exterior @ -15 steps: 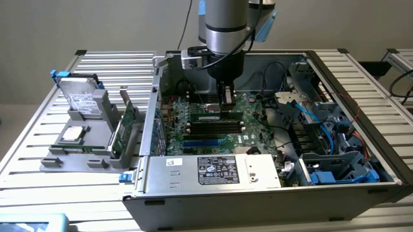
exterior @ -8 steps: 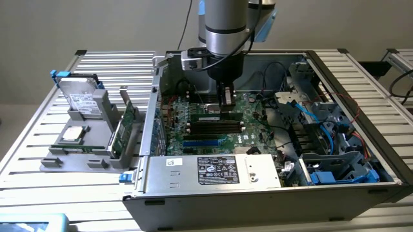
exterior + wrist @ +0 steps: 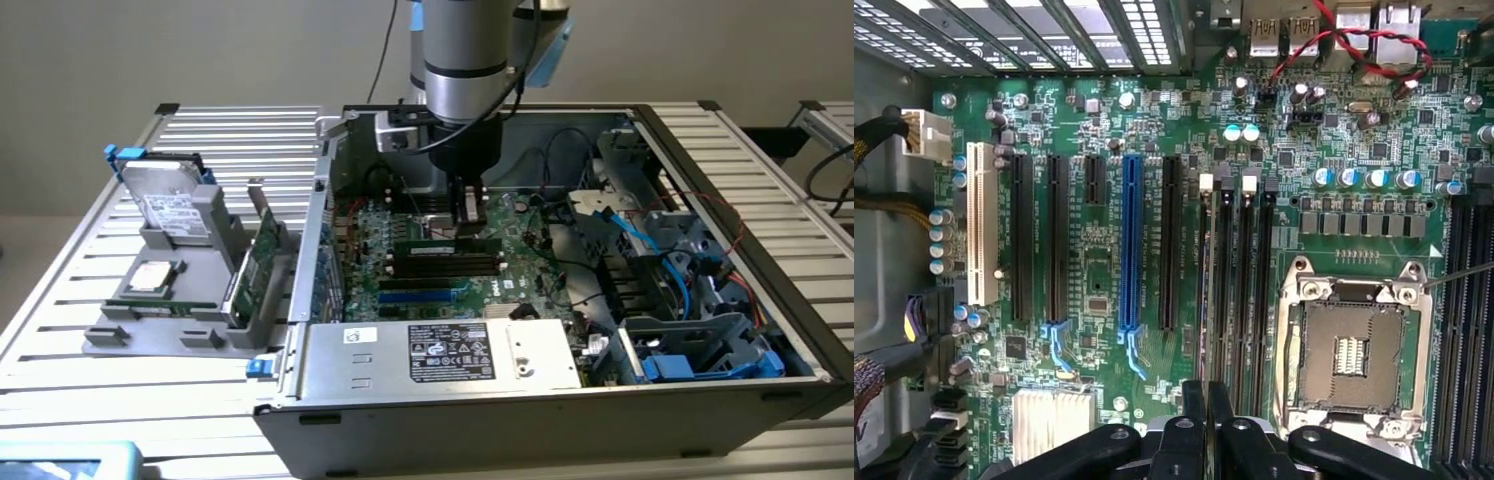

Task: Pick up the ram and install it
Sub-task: 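Insert the ram into the slot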

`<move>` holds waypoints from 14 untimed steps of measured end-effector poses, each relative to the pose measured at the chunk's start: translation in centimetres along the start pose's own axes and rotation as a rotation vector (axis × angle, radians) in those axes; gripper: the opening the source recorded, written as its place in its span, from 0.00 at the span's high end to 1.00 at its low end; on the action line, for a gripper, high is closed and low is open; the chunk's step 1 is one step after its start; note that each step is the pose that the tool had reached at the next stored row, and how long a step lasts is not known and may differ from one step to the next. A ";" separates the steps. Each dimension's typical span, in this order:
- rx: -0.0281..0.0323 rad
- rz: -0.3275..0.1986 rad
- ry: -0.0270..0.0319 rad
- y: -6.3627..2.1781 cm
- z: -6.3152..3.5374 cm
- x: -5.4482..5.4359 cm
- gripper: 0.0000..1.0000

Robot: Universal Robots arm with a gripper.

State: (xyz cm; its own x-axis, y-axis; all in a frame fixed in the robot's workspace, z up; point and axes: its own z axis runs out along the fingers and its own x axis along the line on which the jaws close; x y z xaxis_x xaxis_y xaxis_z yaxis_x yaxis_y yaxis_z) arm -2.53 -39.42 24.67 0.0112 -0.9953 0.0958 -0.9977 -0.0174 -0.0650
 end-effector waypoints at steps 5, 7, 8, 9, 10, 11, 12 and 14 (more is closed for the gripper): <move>0.0023 -0.003 0.0023 0.03 0.53 0.0 0.87; 0.0034 -0.004 0.0028 0.04 0.70 -0.1 0.87; 0.0041 -0.004 0.0029 0.05 0.78 -0.1 0.87; 0.0049 -0.004 0.0030 0.05 0.87 -0.1 0.87; 0.0058 -0.004 0.0030 0.06 0.97 -0.1 0.87; 0.0064 -0.004 0.0031 0.07 1.06 -0.1 0.87; 0.0069 -0.004 0.0031 0.07 1.13 -0.1 0.87; 0.0070 -0.004 0.0033 0.08 1.17 -0.2 0.87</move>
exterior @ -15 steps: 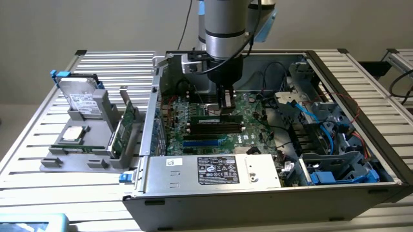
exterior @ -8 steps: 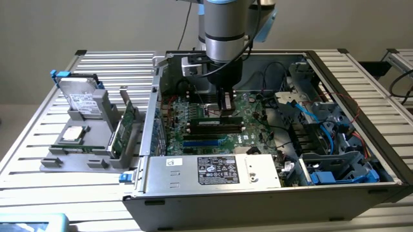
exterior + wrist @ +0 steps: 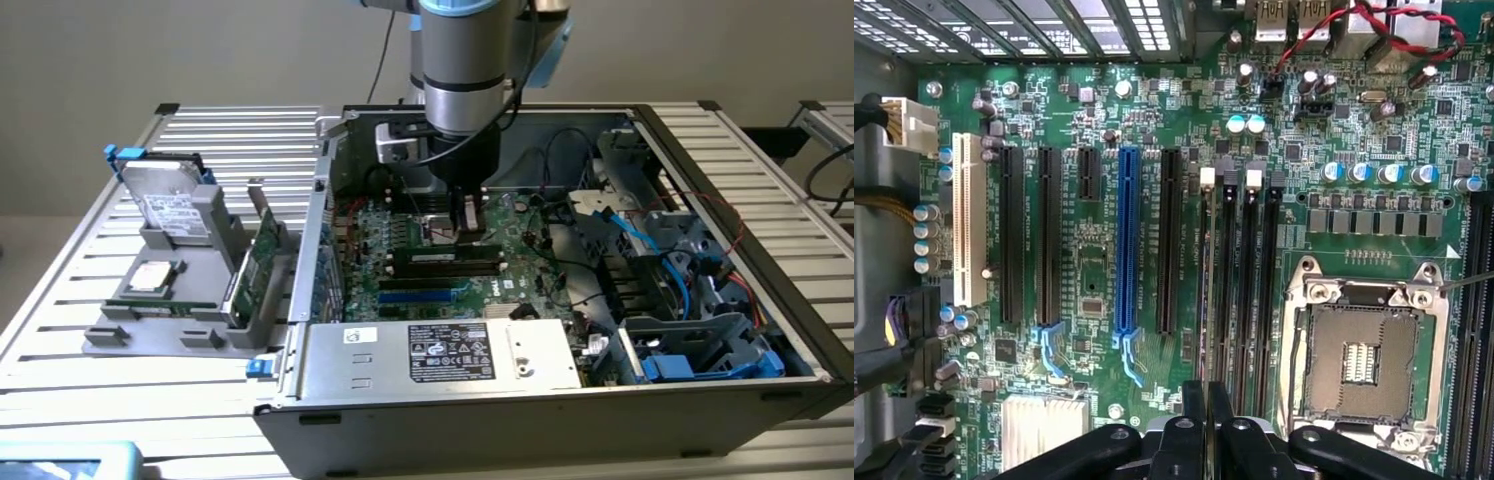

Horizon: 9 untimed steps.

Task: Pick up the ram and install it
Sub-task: 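Insert the ram into the slot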

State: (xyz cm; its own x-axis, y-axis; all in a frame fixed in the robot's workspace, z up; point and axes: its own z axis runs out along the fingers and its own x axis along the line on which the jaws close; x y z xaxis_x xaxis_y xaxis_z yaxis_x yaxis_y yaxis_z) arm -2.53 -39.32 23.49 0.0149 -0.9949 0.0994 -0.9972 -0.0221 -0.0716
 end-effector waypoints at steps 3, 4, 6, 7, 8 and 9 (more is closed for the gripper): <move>0.0001 0.000 -0.0002 -0.01 0.06 -0.2 0.87; 0.0001 0.000 -0.0002 0.00 0.09 -0.2 0.87; 0.0000 0.000 0.0002 0.00 0.11 -0.2 0.87; 0.0000 0.000 0.0002 0.01 0.13 -0.2 0.87; 0.0001 0.000 0.0009 0.00 0.15 -0.2 0.87; -0.0001 0.000 0.0016 0.00 0.15 -0.2 0.87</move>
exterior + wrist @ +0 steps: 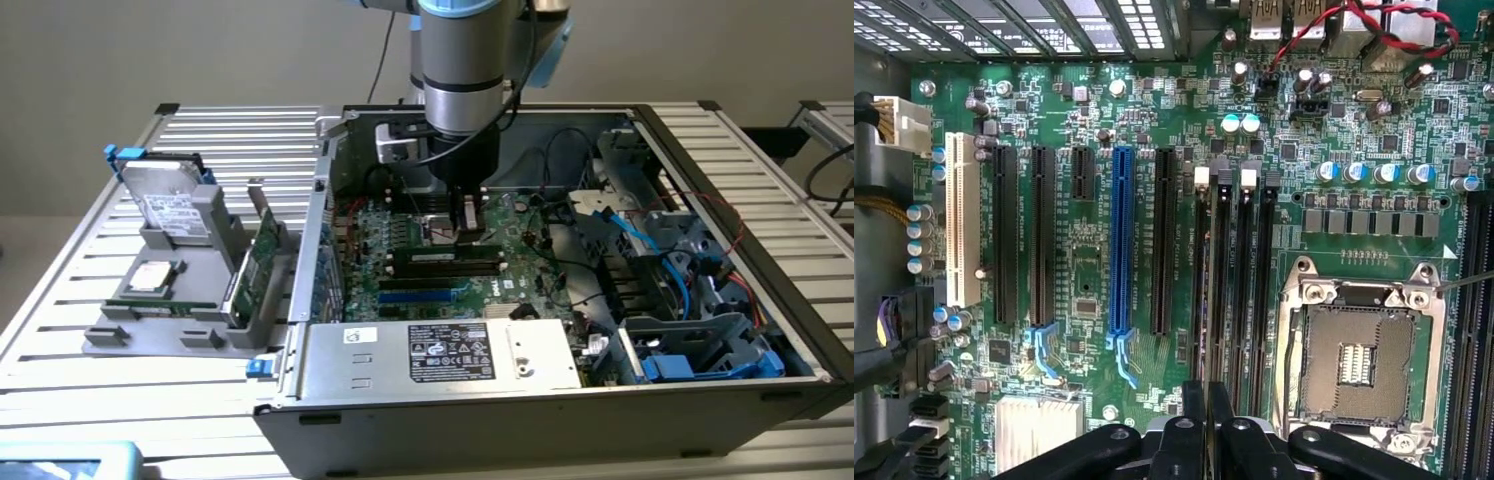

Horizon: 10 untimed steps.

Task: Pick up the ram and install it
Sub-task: 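Insert the ram into the slot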

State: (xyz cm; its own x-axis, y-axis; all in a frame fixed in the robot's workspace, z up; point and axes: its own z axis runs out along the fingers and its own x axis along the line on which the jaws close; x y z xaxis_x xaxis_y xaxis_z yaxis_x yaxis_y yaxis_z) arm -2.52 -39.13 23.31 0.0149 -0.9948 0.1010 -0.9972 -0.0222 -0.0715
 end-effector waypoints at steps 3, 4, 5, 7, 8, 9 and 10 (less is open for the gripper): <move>0.0000 0.000 0.0004 0.01 0.05 0.0 0.87; 0.0000 0.000 0.0004 0.01 0.06 0.0 0.87; 0.0000 0.000 0.0003 0.01 0.08 0.0 0.87; 0.0002 0.000 0.0001 0.00 0.11 0.1 0.87; 0.0002 0.000 0.0001 0.01 0.12 0.2 0.87; 0.0001 0.000 0.0002 0.01 0.13 0.2 0.87; 0.0001 0.000 0.0002 0.02 0.15 0.2 0.87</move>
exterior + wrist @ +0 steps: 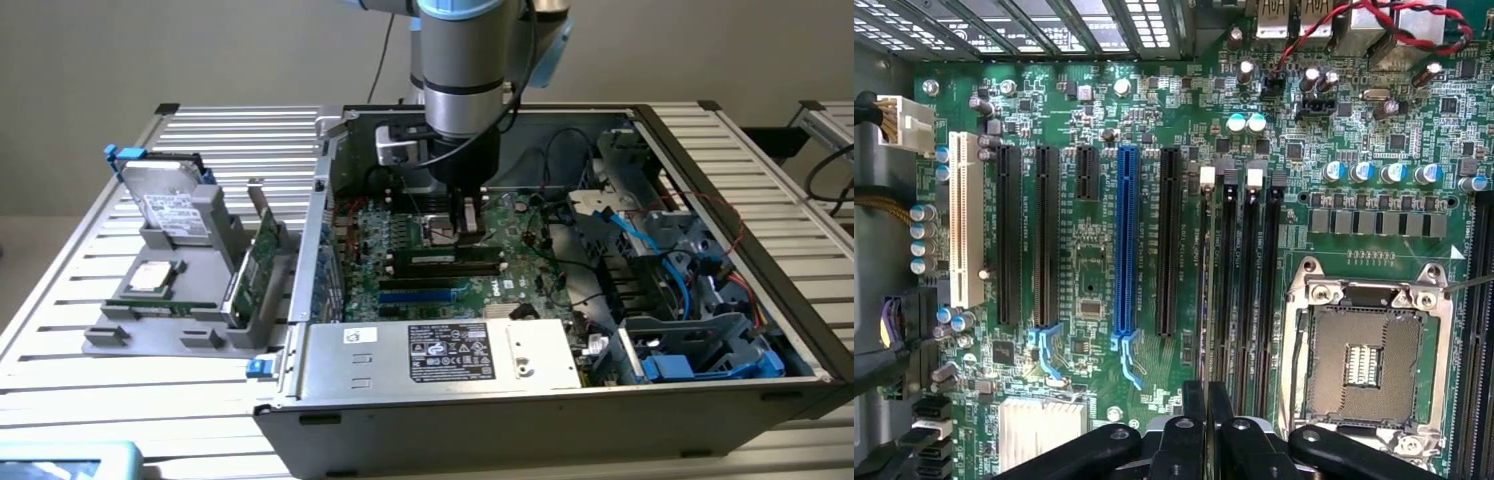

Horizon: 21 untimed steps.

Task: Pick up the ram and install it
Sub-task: 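Insert the ram into the slot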

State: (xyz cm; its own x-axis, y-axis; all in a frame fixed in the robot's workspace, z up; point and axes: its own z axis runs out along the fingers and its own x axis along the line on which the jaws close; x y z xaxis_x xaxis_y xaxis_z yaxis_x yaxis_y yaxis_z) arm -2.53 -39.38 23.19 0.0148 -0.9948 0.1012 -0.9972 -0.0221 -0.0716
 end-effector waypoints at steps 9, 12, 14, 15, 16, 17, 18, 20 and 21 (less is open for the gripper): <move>-0.0003 0.003 0.0003 0.00 0.16 0.0 0.87; -0.0002 0.003 0.0000 0.02 0.19 0.0 0.87; -0.0003 0.003 0.0002 0.01 0.19 0.0 0.87; -0.0002 0.003 0.0002 0.01 0.19 0.1 0.87; -0.0004 0.003 0.0004 0.01 0.19 0.1 0.87; -0.0004 0.003 0.0004 0.01 0.20 0.1 0.87; -0.0003 0.003 0.0004 0.01 0.21 0.1 0.87; -0.0003 0.003 0.0002 0.01 0.26 0.0 0.87; -0.0003 0.003 0.0003 0.02 0.28 0.0 0.87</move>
State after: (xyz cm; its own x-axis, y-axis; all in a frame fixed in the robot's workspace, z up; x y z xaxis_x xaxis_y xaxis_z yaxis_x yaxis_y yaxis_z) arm -2.52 -39.46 22.92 0.0119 -0.9948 0.1012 -0.9972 -0.0192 -0.0716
